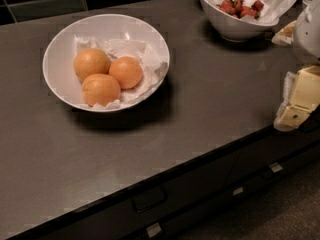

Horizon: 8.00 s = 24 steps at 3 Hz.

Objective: Pick orange from white bowl

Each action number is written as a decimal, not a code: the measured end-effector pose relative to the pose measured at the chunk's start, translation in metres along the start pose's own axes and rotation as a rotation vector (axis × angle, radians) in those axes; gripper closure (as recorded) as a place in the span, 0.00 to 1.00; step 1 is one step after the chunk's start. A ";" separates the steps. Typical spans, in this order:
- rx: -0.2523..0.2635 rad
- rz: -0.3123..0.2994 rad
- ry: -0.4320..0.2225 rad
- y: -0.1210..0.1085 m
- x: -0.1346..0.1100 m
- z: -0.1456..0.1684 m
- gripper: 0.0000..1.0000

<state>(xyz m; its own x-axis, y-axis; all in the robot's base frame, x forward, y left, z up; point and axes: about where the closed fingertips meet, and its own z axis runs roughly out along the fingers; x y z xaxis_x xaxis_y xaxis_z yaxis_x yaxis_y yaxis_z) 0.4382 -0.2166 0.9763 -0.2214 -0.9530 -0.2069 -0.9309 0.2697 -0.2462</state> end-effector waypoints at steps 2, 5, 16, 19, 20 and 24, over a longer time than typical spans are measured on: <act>-0.003 -0.062 -0.031 -0.012 -0.026 0.002 0.00; 0.018 -0.189 -0.079 -0.035 -0.081 0.000 0.00; -0.141 -0.612 -0.295 -0.090 -0.320 0.110 0.00; -0.058 -0.643 -0.294 -0.107 -0.324 0.088 0.00; -0.086 -0.664 -0.315 -0.112 -0.329 0.098 0.00; -0.122 -0.652 -0.365 -0.112 -0.354 0.120 0.00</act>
Offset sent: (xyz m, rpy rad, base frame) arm 0.0380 0.0485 0.0096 0.0239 -0.0068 0.1559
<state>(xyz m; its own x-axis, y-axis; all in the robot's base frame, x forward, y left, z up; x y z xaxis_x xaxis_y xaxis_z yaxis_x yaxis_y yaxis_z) 0.6554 0.1069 0.9634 0.4760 -0.8021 -0.3607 -0.8703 -0.3707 -0.3242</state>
